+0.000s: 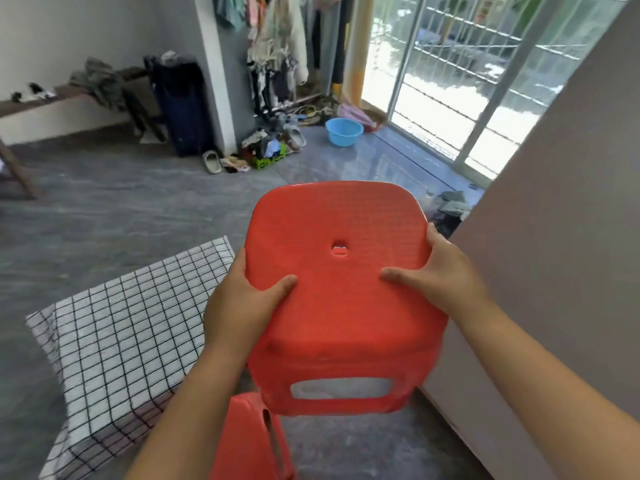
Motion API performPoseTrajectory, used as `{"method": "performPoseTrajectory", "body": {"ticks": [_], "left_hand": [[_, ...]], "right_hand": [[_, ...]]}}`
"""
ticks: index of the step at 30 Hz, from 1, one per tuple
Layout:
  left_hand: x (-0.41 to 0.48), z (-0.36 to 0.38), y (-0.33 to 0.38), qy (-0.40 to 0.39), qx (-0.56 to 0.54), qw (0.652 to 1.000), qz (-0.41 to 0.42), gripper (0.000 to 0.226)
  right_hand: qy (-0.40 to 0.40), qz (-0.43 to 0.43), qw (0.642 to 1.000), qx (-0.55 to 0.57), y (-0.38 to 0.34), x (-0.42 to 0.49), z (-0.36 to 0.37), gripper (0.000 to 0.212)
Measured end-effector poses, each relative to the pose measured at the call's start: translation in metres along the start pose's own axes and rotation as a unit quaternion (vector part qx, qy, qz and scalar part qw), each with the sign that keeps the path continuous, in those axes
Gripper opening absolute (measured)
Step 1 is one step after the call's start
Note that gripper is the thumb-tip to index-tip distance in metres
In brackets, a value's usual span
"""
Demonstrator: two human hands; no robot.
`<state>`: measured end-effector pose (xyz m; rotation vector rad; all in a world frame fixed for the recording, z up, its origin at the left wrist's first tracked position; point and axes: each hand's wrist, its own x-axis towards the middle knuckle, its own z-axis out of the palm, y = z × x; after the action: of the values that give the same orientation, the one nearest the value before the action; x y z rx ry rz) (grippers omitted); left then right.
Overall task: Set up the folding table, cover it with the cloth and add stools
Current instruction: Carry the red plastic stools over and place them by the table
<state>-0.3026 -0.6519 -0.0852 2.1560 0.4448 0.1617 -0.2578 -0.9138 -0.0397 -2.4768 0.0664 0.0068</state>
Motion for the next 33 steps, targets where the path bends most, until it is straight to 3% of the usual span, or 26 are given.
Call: {"method": "performPoseTrajectory", "body": {"ticks": [4,8,13,16,20,25,33], "left_hand": [[0.032,0.019,0.007,0.040,-0.012,0.999,-0.034,0.077],[0.070,0.047,0.015,0.074,-0.022,0.995,-0.067,0.081],[0.122,0.099,0.025,0.102,-0.006,0.989,-0.105,0.081],[0.159,0.132,0.020,0.105,-0.052,0.984,-0.131,0.080],[0.211,0.174,-0.015,0.081,-0.137,0.971,-0.176,0.081],[0.267,0.216,-0.069,0.045,-0.155,0.956,-0.246,0.105],[0.356,0.272,-0.193,-0.032,-0.130,0.938,-0.320,0.092]], "right_hand": [[-0.044,-0.047,0.998,-0.012,-0.003,0.069,0.008,0.087],[-0.075,-0.059,0.995,0.004,0.003,0.139,0.020,0.069],[-0.109,-0.088,0.990,0.024,0.024,0.238,0.038,0.061],[-0.129,-0.099,0.986,0.031,0.036,0.298,0.055,0.052],[-0.165,-0.102,0.981,0.016,0.052,0.366,0.096,0.050],[-0.217,-0.072,0.973,0.019,0.077,0.435,0.168,0.058],[-0.284,-0.004,0.959,0.000,0.139,0.504,0.337,0.072]]}}
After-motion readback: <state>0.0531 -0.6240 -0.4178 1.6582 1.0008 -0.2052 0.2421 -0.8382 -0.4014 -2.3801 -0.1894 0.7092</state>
